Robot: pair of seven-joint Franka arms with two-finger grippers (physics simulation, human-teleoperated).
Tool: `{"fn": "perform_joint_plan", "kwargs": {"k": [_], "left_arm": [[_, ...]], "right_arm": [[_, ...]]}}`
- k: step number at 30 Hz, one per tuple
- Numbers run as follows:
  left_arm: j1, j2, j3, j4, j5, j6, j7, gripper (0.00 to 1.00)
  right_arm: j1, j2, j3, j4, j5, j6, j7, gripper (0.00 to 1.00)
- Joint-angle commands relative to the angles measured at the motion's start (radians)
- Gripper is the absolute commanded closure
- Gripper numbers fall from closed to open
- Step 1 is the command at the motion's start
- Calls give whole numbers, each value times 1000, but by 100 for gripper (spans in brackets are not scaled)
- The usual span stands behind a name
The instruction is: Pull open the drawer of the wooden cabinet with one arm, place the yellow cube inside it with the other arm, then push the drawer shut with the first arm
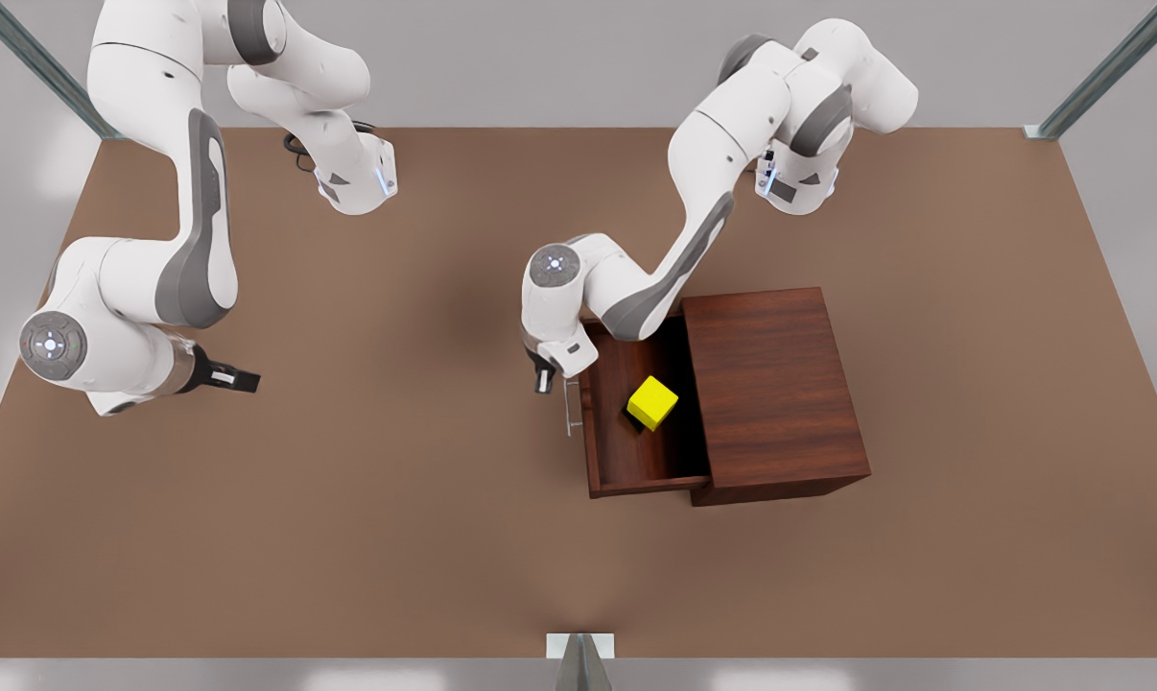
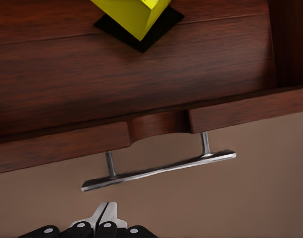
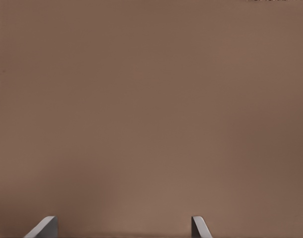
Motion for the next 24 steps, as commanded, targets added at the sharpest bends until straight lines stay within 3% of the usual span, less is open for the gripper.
{"fn": "perform_joint_plan", "kwargs": {"k": [1, 24], "left_arm": [[0, 0, 0, -2, 24, 13, -314, 100], [46, -23, 61, -37, 21, -197, -93, 100]], "right_arm": [[0, -1, 0, 1, 0, -1, -169, 0], [0, 8, 0, 17, 0, -2, -167, 0]]}}
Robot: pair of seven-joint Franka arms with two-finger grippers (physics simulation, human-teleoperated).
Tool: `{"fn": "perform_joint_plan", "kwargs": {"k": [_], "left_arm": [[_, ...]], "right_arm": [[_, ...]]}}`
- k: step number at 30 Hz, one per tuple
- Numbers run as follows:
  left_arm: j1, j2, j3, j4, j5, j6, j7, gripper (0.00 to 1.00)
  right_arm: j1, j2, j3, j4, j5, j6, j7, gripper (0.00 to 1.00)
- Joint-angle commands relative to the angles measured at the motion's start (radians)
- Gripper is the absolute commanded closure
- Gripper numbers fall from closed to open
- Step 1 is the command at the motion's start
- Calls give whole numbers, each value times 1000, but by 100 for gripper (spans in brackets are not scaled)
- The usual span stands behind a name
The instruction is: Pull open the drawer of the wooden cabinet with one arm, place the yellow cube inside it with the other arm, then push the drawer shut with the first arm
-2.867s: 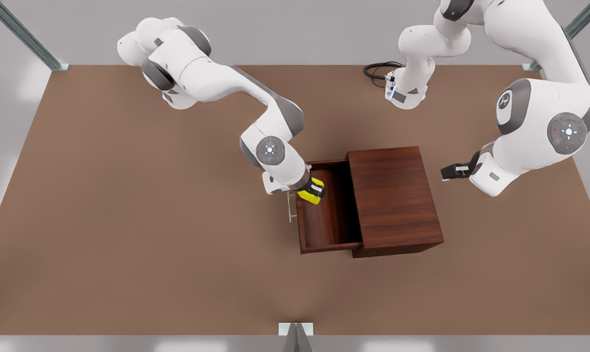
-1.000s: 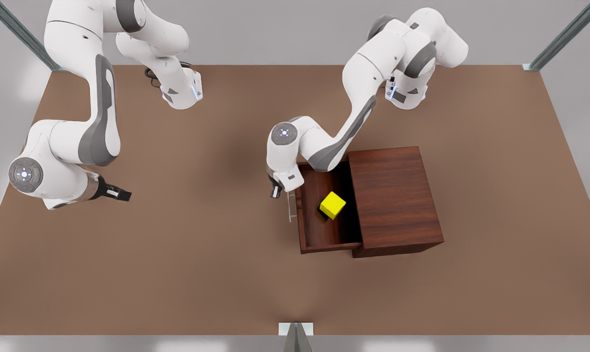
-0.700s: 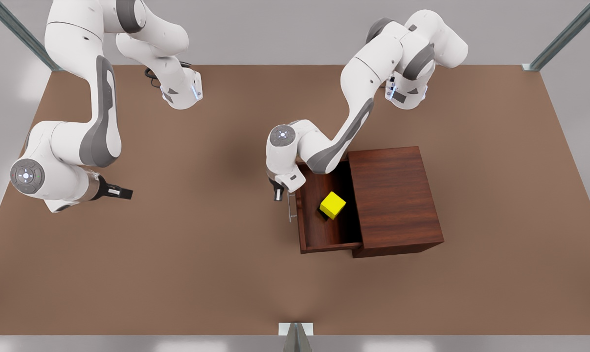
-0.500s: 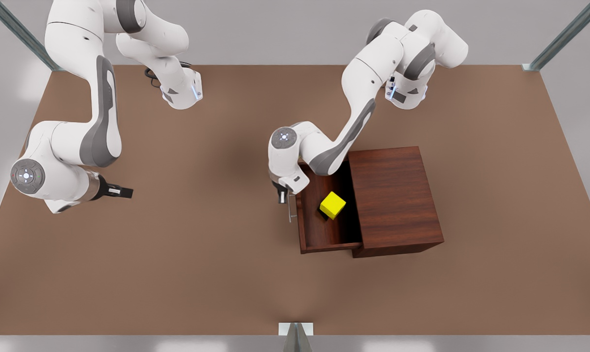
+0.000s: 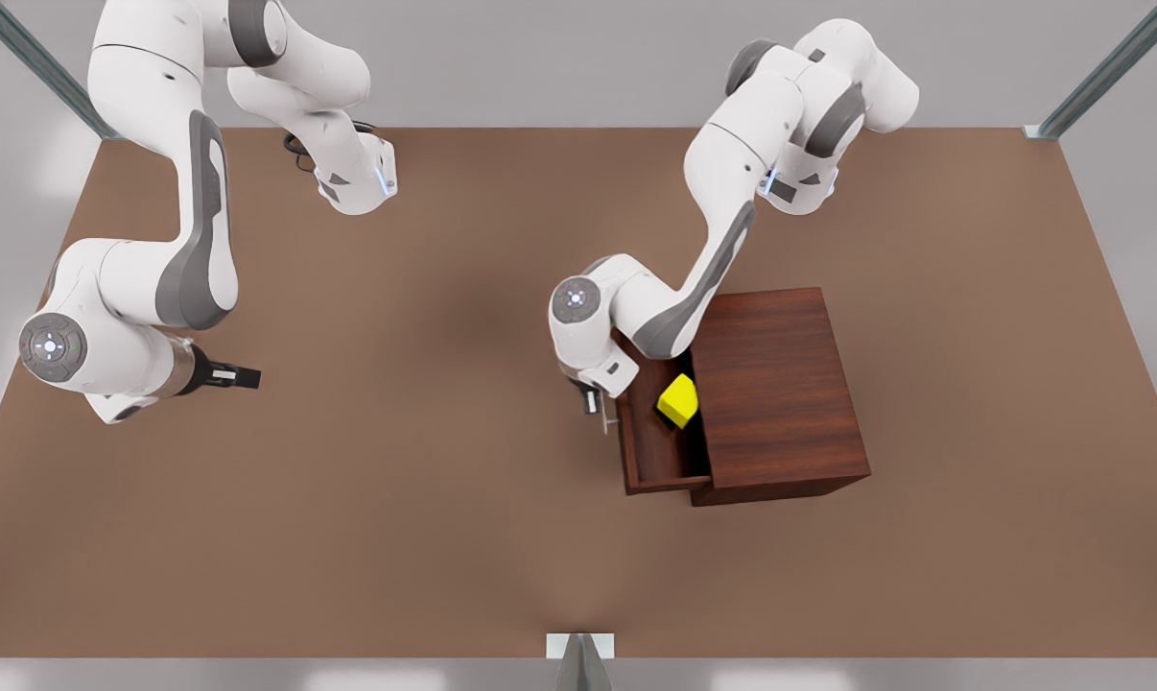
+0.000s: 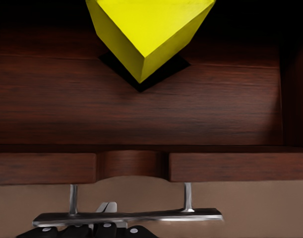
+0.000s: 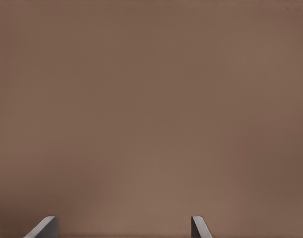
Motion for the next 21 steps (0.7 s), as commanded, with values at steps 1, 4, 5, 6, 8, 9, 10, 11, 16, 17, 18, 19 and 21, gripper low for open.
{"fn": "perform_joint_plan", "kwargs": {"k": [1, 4, 5, 6, 8, 9, 10, 11, 16, 17, 18, 19, 21], "left_arm": [[3, -6, 3, 1, 1, -94, 33, 100], [16, -15, 9, 1, 1, -116, 58, 100], [23, -20, 12, 1, -1, -140, 73, 100], [30, -26, 12, 1, -1, -146, 81, 100], [45, -32, 12, 1, -1, -159, 107, 100], [50, -34, 12, 1, -1, -159, 118, 100], [59, -35, 12, 3, -1, -186, 132, 100], [60, -37, 12, 1, -1, -188, 139, 100], [80, -37, 14, 1, 1, -202, 172, 100], [83, -38, 15, 1, 1, -202, 175, 100], [91, -42, 15, 1, -1, -229, 196, 100], [97, -48, 15, 1, -1, -232, 202, 100], [108, -52, 15, 1, -1, -245, 228, 100]], "right_arm": [[1, -1, 0, 1, 0, -1, -44, 0], [-1, -1, 0, 1, 1, -1, -44, 0], [-1, -1, 0, 1, 1, -1, -44, 0], [-1, -1, 0, 1, 0, -1, -46, 0], [-1, -1, 0, 1, 1, -1, -44, 0], [-1, -1, 0, 1, 1, -1, -46, 0], [-1, -1, 0, 1, 1, -1, -44, 0], [-1, -1, 0, 1, 1, -1, -46, 0], [-2, -1, -3, 1, 0, -1, -47, 0], [-2, -1, -3, 1, 0, -1, -46, 0], [-1, -1, -3, 1, 1, -1, -46, 0], [-2, -1, -3, 1, 1, -1, -47, 0], [-1, -1, -2, 1, 1, -1, -44, 0]]}}
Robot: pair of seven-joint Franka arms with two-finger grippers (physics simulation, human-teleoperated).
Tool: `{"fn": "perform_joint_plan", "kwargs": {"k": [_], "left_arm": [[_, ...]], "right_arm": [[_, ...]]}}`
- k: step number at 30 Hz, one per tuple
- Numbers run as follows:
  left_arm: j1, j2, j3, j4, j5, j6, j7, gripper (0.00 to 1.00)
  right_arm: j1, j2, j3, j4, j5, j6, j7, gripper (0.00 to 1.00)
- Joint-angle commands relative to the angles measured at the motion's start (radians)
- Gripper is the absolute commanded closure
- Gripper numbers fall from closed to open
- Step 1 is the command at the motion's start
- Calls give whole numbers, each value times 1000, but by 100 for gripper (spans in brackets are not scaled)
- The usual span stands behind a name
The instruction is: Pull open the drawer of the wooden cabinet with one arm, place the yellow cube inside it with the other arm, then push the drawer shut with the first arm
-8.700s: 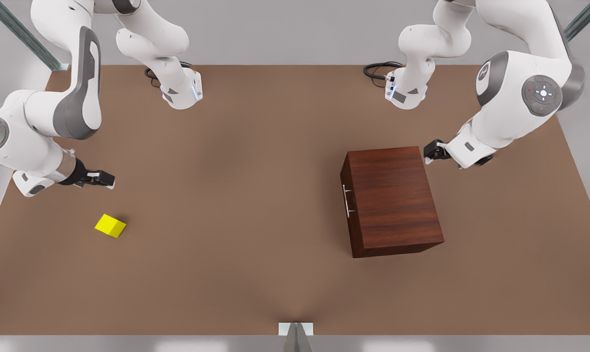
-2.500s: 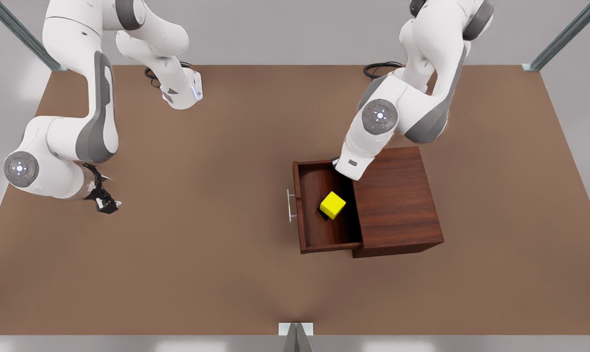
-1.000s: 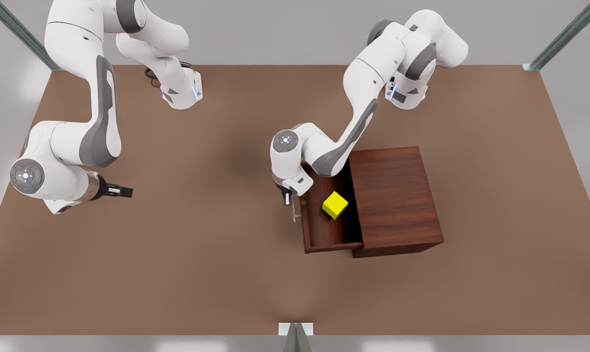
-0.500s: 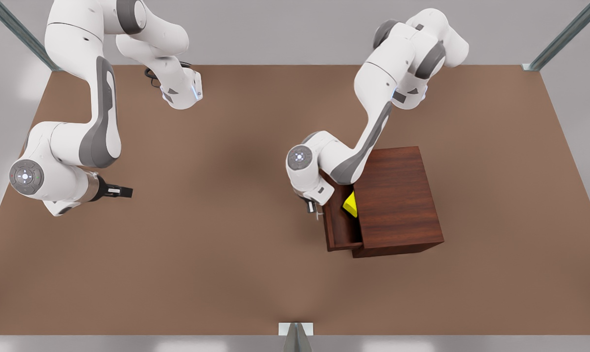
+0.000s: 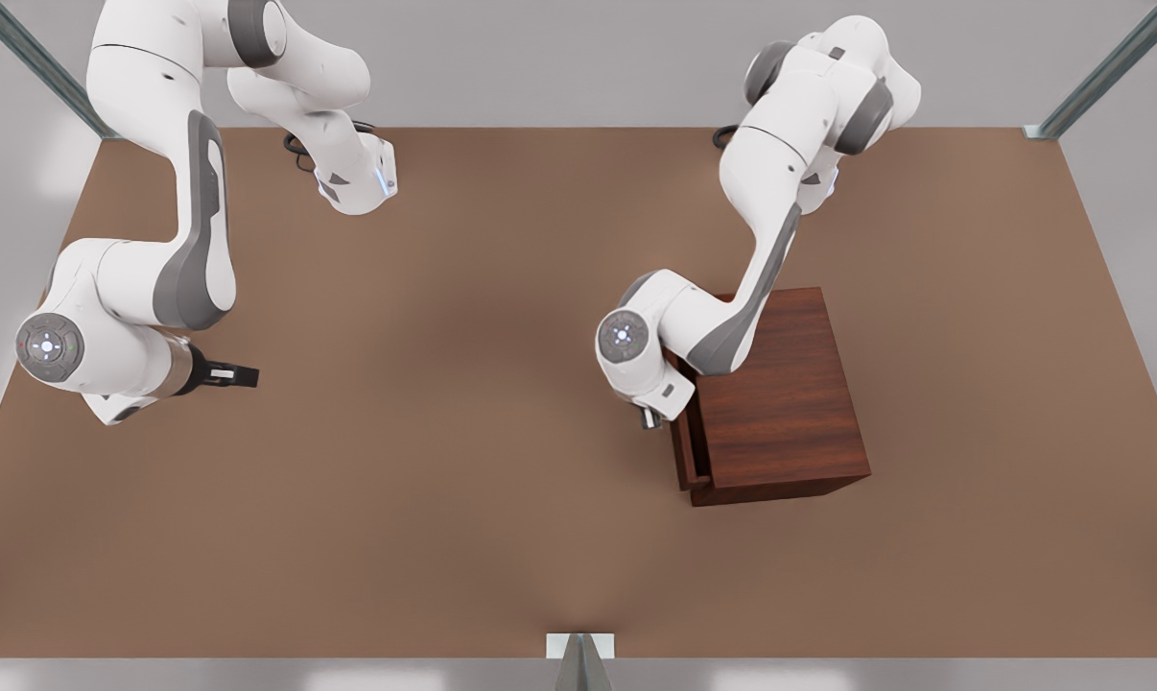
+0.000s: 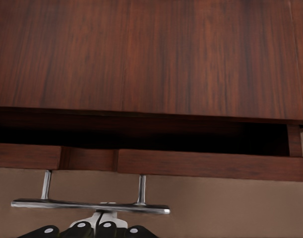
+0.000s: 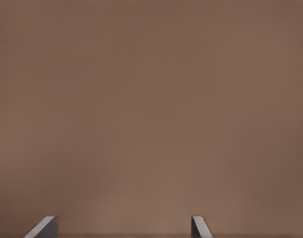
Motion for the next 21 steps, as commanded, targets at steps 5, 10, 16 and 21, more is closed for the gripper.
{"fn": "perform_joint_plan", "kwargs": {"k": [5, 10, 16, 21], "left_arm": [[25, -3, 0, -1, -1, -37, 152, 100], [35, -2, 1, -1, -1, -39, 176, 100], [39, 0, 9, -4, 2, -60, 190, 100], [42, -2, 11, -4, 1, -66, 207, 100]], "right_arm": [[1, -1, 0, 1, -1, 0, -16, 0], [1, -1, 0, 1, -2, 0, -16, 0], [1, -1, 0, 0, -2, 0, -14, 0], [1, -1, 0, 1, -2, 0, -14, 0]]}}
